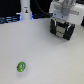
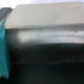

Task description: Open the kcup holder, insert the kcup into the holder, and close the kcup holder

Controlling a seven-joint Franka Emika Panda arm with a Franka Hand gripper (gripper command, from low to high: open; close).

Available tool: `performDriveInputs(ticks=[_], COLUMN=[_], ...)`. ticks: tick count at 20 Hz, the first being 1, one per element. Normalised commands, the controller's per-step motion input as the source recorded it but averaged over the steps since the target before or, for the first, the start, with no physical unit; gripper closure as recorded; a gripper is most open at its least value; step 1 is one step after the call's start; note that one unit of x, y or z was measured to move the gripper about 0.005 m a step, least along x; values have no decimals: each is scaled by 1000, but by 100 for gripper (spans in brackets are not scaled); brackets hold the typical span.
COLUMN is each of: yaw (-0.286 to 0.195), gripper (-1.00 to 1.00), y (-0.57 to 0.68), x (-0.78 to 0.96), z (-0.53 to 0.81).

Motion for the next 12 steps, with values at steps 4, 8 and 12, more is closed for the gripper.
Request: performDriveInputs(ticks=[4, 8, 12], yaw=[-48, -54, -60], gripper=[100, 100, 100], y=[-389, -398, -418], x=[916, 902, 900], z=[151, 70, 61])
